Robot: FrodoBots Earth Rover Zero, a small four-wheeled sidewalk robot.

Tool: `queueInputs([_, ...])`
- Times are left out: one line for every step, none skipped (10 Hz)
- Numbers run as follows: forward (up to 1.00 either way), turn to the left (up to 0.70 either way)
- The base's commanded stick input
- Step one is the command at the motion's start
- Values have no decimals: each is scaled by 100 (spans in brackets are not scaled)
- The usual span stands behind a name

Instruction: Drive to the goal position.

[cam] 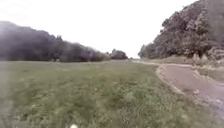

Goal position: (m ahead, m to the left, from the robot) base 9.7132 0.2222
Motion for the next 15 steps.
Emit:
queueInputs([70,-34])
queueInputs([70,-34])
queueInputs([70,-34])
queueInputs([70,-34])
queueInputs([70,-34])
queueInputs([70,-34])
queueInputs([70,-34])
queueInputs([70,-34])
queueInputs([70,-34])
queueInputs([70,-33])
queueInputs([70,-31])
queueInputs([70,-19])
queueInputs([70,-6])
queueInputs([70,-4])
queueInputs([70,-2])
